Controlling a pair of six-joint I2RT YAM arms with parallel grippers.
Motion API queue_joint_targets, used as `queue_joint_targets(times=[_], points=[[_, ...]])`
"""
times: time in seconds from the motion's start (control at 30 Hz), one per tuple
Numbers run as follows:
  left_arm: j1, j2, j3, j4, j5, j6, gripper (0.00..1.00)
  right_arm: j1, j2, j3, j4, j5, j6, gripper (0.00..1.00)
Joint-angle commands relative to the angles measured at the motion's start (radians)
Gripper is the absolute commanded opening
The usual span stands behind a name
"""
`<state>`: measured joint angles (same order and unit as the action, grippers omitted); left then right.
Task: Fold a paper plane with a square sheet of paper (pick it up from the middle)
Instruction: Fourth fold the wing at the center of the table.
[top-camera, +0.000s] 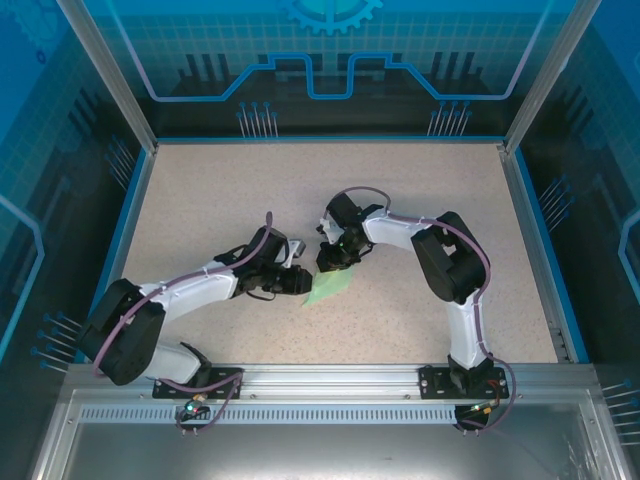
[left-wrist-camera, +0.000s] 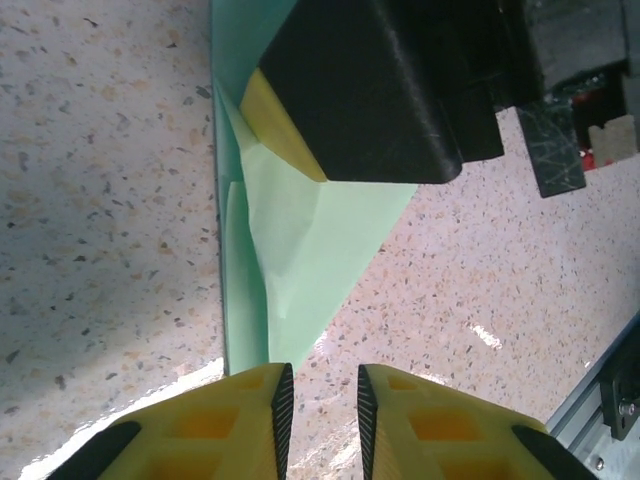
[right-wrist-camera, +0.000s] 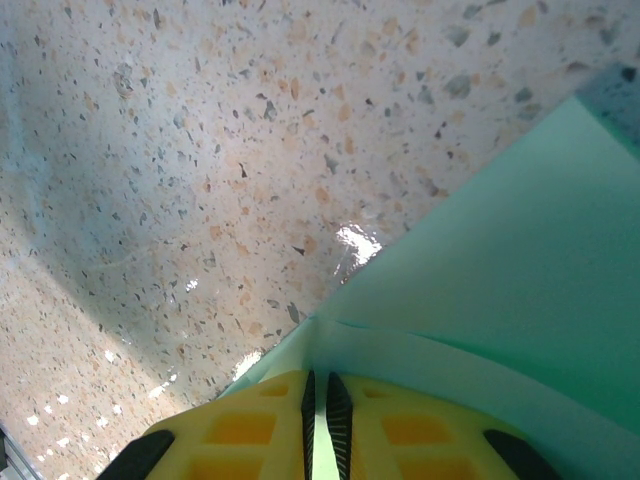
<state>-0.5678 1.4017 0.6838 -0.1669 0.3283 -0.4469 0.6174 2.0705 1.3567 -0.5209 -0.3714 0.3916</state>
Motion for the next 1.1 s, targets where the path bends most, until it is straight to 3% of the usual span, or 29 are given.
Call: queue_joint_targets(times=[0.0, 0.27, 1.07], points=[[-0.015, 0.02, 0.01, 0.031, 0.033, -0.027, 0.23, 0.01, 0.074, -0.017, -0.041, 0.098, -0.013, 0.17], [-0.022, 0.139, -0.002, 0.179, 0.059, -0.031, 0.12, 0.01, 0.073, -0.024, -0.041, 0.092, -0.018, 0.17], [-0.009, 0.264, -0.026, 0.175, -0.02, 0.029, 0.09, -0.007, 0.062, -0.039, -0.053, 0.103, -0.045, 0.16]])
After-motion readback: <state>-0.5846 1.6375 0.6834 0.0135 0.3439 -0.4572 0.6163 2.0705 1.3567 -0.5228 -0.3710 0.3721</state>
